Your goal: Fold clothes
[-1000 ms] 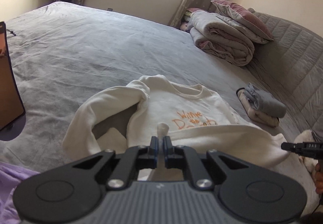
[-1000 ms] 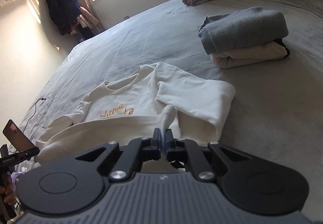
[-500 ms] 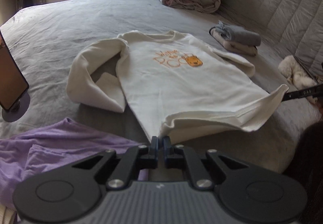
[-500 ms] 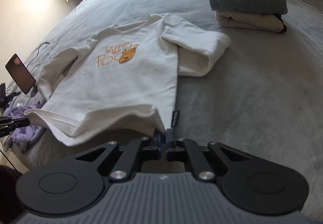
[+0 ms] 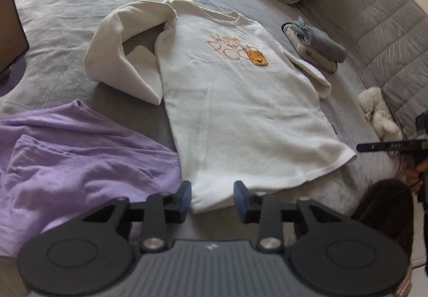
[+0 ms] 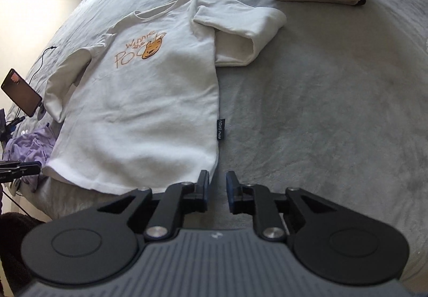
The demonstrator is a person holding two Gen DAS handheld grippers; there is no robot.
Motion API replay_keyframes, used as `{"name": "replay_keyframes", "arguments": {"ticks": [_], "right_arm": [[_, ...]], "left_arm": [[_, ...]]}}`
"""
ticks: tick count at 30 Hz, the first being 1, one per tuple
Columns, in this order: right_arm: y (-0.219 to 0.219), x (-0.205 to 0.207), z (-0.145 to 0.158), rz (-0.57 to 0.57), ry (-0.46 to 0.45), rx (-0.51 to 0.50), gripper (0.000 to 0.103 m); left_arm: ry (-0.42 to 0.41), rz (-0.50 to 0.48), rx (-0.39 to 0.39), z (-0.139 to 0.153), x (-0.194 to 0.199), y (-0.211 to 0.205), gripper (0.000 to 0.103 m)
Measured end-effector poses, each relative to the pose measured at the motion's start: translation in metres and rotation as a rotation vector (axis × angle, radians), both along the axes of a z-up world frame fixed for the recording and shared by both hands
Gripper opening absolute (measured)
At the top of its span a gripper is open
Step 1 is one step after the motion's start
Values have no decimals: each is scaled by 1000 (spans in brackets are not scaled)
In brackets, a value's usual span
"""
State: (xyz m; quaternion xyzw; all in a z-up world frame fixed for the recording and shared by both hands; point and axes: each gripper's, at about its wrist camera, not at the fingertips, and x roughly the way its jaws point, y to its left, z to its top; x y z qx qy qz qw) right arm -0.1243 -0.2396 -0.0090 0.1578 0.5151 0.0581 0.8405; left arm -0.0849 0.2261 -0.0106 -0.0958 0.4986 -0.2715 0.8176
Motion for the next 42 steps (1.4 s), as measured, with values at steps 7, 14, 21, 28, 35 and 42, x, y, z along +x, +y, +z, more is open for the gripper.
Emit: {"name": "replay_keyframes", "arguments": {"ticks": [7,14,21,28,35,42], "right_arm": [[8,7,-9,-2,34,28,30],[19,15,-29,2,93,8,30],[29,14,-34,16,90,-52,30],[33,7,-14,44,31,-73,10],[20,-7,39,55,-62,-6,8],[43,-12,32,150,-5,-97,8]], "left_arm": [[159,104,-88,-13,13,4,47],[248,150,9,-39,20,-8,44],[204,146,98,-38,16,-21,24],[145,161,78,-12,5,-15,10],[59,164,49,33,-10,1,10],[77,84,164,26,-28,-16,10]]}}
